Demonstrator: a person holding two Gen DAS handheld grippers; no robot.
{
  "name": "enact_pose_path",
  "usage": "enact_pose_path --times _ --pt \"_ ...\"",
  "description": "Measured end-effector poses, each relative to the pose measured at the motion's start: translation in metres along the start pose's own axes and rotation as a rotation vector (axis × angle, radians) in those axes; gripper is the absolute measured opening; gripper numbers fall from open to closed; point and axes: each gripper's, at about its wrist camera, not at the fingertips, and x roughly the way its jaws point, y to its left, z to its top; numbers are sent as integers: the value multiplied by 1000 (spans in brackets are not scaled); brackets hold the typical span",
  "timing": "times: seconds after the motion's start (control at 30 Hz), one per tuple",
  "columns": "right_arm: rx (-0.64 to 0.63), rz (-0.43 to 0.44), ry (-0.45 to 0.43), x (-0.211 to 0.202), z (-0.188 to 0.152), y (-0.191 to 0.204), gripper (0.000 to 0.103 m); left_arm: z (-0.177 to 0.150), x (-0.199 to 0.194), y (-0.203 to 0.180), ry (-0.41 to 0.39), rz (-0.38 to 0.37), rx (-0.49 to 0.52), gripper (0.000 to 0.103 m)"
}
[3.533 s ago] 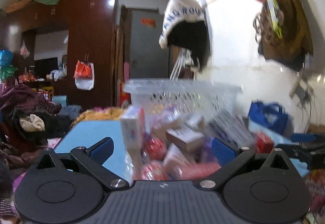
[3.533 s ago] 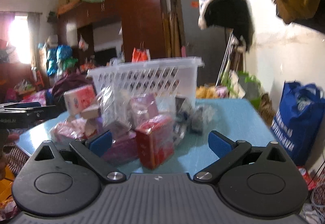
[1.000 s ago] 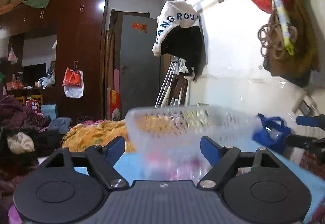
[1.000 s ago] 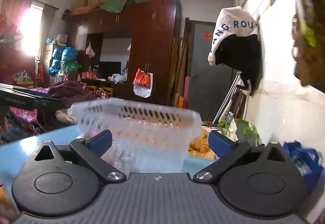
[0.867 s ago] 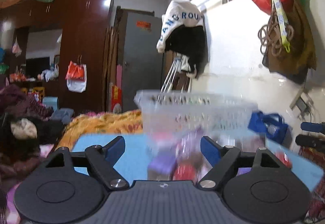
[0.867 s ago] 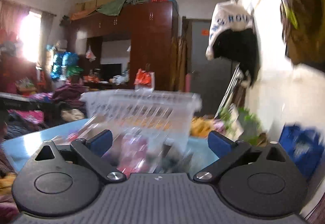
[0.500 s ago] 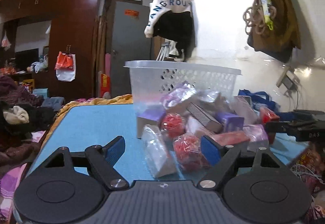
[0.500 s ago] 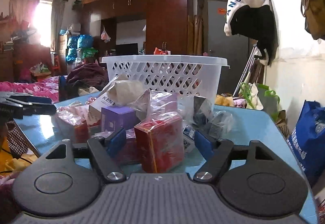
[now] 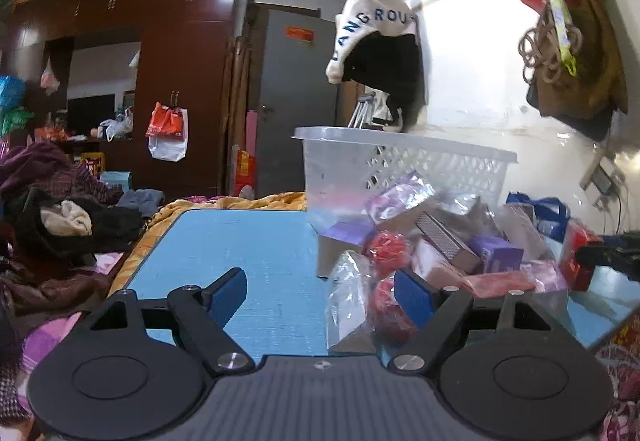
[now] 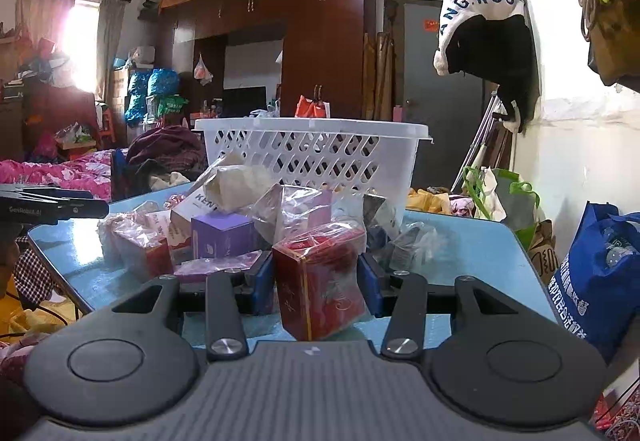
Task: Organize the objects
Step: 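Grasp a clear bagged packet with the left tool while the right grasps the red box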
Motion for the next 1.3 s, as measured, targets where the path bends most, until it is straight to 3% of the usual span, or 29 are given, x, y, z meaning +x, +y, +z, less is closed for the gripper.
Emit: enact_pose_path --times 0.23,0.6,0.63,0.67,0.73,0.87,1.07,1.17,1.3 --pt "7 -8 -1 -1 -1 -5 49 -1 4 7 12 22 -26 84" --pt "14 -8 1 -2 -3 -7 49 -8 34 -25 123 72 88 82" --pt "13 -8 2 -2 -3 -7 49 -10 35 -26 123 77 95 77" --pt "13 -9 1 -2 -3 -7 49 -10 34 -26 115 73 96 59" --pt "14 -10 0 -3 -3 -8 49 -10 33 -27 112 62 103 37" --pt "18 -17 -3 -4 -2 -10 49 -12 26 -33 75 87 166 36" --pt "33 -27 -23 -7 5 -16 49 3 17 -21 22 66 94 36" --pt "25 -26 -47 -7 20 -16 49 18 12 -22 -19 45 75 36" --pt "-8 -31 -99 3 65 -15 48 56 16 -33 -89 -4 72 36"
